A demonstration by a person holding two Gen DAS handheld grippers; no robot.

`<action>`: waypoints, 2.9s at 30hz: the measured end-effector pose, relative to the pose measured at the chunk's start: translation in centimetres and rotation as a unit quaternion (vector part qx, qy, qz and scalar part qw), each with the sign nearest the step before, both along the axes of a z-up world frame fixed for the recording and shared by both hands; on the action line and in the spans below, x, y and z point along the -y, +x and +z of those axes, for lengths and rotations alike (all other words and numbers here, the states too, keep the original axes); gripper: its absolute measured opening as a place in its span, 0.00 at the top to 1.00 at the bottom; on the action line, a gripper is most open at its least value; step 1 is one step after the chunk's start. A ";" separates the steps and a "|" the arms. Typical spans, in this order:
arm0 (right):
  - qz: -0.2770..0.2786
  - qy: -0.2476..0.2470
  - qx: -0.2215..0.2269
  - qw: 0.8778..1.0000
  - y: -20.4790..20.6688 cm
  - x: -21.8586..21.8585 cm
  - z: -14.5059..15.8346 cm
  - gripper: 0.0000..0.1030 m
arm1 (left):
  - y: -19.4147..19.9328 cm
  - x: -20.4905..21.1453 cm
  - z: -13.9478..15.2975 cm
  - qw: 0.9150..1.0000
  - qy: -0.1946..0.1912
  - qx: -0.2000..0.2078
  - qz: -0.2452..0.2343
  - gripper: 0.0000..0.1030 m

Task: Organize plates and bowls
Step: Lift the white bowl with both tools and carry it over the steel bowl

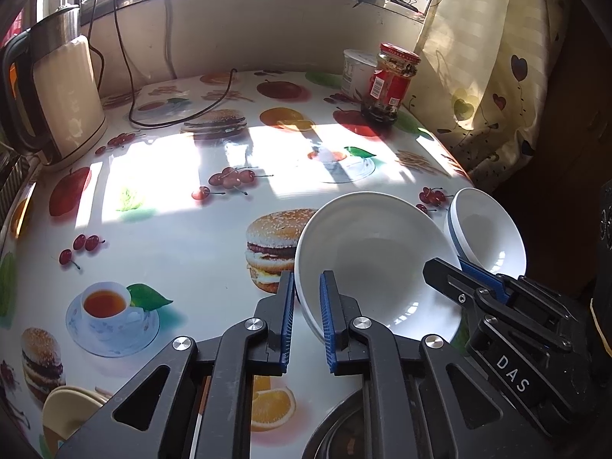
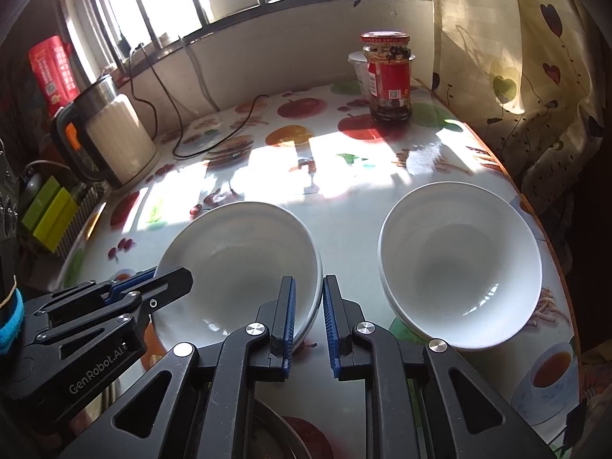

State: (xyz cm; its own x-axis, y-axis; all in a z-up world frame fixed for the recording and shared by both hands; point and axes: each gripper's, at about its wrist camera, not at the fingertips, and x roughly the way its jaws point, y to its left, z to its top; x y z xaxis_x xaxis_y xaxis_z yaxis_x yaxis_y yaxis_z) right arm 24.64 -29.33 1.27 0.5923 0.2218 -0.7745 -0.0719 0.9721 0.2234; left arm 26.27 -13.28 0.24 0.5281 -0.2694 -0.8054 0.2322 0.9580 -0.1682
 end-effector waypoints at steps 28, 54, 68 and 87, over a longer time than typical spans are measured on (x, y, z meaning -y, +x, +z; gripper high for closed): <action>-0.006 0.001 0.019 1.000 -0.9 0.1 1.7 0.86 | -0.8 -0.3 1.5 1.000 0.003 0.018 0.002 0.90; -0.005 0.004 0.048 0.999 -6.7 -0.7 4.8 0.86 | -5.9 -1.4 4.5 0.999 -0.007 0.048 0.000 0.90; -0.004 0.000 0.038 0.999 -10.3 -1.3 4.1 0.86 | -9.1 -1.9 3.6 0.999 -0.003 0.042 -0.010 0.90; -0.005 0.000 0.034 0.999 -12.8 -1.5 3.6 0.86 | -11.3 -2.4 2.9 0.999 -0.009 0.032 -0.014 0.90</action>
